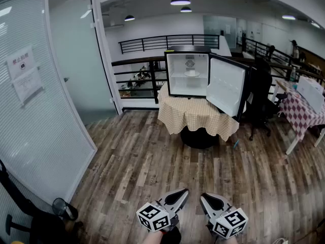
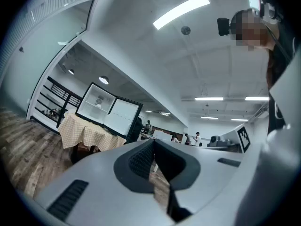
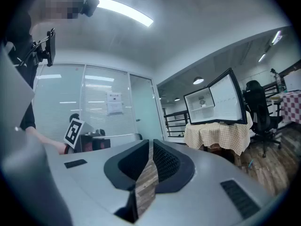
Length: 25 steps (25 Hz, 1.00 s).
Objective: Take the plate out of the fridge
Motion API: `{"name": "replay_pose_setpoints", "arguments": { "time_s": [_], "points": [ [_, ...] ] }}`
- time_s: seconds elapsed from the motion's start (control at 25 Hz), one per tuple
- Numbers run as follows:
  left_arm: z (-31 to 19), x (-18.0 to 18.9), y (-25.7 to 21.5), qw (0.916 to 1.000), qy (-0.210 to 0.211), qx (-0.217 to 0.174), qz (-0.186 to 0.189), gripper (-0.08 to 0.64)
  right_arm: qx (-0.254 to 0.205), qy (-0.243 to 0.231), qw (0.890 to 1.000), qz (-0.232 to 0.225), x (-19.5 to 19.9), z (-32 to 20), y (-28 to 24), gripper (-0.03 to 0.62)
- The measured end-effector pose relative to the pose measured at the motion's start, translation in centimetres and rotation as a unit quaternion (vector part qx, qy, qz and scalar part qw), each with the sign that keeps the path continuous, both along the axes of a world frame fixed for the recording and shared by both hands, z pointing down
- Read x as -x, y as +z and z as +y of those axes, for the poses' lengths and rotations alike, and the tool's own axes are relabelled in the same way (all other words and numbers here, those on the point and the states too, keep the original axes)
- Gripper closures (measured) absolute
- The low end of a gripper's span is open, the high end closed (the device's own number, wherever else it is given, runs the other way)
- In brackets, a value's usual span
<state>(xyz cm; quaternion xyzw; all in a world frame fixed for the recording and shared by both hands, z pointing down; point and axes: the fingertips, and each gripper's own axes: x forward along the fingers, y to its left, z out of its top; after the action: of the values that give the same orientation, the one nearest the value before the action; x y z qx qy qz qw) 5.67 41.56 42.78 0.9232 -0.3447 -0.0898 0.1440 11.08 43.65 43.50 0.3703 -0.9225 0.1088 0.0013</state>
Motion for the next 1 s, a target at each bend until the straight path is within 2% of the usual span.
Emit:
{"name": "replay_pose_setpoints", "arguments": {
  "time_s": [0.6, 1.0],
  "points": [
    [-11.6, 1.8, -0.7, 0.9997, 0.022, -0.004, -0.004, 0.551, 0.004, 0.018, 1.0, 0.009, 3.6, -11.7, -0.2, 0.543],
    [-19.4, 4.0, -0.4, 0.9993, 0.037, 0.0, -0.004, 0.551, 0.023, 0.035, 0.999, -0.009, 6.0, -19.6, 0.4, 0.543]
  ]
}}
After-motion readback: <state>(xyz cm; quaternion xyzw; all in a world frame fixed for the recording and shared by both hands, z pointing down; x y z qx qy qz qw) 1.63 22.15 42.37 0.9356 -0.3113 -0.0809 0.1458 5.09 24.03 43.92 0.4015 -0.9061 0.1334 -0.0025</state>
